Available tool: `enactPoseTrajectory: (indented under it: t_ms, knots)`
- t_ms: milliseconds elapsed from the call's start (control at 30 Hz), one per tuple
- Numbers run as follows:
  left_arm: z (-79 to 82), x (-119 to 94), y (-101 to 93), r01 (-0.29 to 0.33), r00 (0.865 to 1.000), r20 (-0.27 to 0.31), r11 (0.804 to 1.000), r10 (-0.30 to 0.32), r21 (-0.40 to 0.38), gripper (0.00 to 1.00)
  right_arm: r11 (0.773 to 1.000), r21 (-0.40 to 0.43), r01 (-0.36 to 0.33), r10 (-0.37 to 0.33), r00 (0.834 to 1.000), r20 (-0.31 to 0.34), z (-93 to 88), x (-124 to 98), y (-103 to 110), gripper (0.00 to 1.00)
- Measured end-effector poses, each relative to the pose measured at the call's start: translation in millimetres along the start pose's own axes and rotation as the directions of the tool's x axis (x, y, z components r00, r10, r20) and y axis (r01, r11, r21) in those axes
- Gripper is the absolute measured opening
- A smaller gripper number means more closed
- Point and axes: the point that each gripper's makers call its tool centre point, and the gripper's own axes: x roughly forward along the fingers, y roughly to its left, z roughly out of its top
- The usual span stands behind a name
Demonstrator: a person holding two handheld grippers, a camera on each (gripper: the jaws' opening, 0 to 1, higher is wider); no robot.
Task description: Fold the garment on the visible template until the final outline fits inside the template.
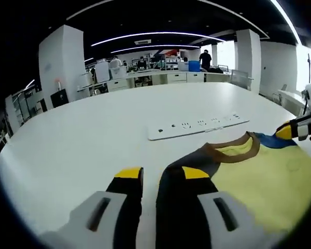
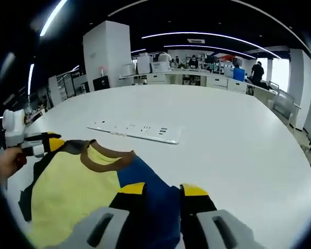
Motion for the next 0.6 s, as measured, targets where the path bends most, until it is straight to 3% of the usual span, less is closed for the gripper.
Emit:
enactPoseTrajectory:
  t_ms: [100, 200, 467, 600]
  knots:
    - [8.6, -14, 0.9, 0.011, 1.000, 0.029, 1.000, -0.010, -0.023, 0.36, 1.000, 0.003, -0.029, 0.029, 1.000, 0.001, 3.1, -9, 7, 0.46]
    - [12.1, -25, 1.0, 0.043, 0.998, 0.052, 0.997, -0.040, -0.059, 0.45, 0.998, 0.008, -0.060, 0.060, 0.998, -0.005, 3.2, -22, 14, 0.53]
    - [15.1, -63, -5.1, 0.097, 0.992, 0.085, 0.994, -0.094, -0.039, 0.71, 0.992, 0.002, -0.122, 0.122, 0.992, -0.033, -8.3, -57, 32, 0.62]
    - [16.0, -80, -10.7, 0.119, 0.989, 0.097, 0.992, -0.115, -0.034, 0.81, 0.988, 0.051, -0.148, 0.149, 0.988, -0.037, -14.9, -72, 37, 0.64]
